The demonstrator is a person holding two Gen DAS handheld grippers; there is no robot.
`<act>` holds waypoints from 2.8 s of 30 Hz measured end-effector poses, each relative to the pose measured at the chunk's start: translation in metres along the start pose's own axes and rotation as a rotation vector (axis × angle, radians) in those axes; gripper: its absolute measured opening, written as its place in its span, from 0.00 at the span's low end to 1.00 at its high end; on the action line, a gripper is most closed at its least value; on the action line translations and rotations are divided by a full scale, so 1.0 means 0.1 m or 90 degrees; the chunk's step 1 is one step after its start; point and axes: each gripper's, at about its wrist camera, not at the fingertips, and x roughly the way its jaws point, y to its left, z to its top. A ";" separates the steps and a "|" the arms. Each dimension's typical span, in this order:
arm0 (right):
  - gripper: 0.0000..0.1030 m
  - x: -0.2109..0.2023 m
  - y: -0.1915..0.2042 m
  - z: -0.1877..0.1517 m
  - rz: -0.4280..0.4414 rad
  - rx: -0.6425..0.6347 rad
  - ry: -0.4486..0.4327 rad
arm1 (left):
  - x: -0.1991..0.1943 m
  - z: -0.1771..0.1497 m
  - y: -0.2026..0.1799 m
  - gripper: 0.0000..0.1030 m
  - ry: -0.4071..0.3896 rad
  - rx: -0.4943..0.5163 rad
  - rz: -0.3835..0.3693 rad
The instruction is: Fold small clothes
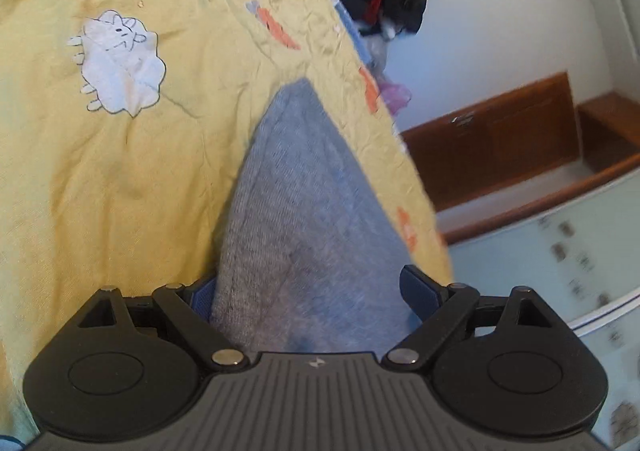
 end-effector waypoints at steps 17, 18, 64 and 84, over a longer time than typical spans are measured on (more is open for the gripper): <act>0.98 0.00 0.01 0.00 -0.005 -0.004 0.000 | 0.11 -0.02 -0.04 0.88 0.013 -0.018 0.020; 0.98 0.00 0.01 0.00 -0.005 -0.004 0.000 | 0.15 -0.05 -0.11 0.85 -0.001 0.003 0.047; 0.24 0.58 1.99 0.80 0.335 -0.235 0.250 | 0.90 -1.39 -1.49 0.07 -0.093 0.729 0.262; 0.30 -0.35 -0.89 0.27 0.220 0.060 0.168 | 1.83 -2.69 -2.10 0.08 0.153 0.845 0.026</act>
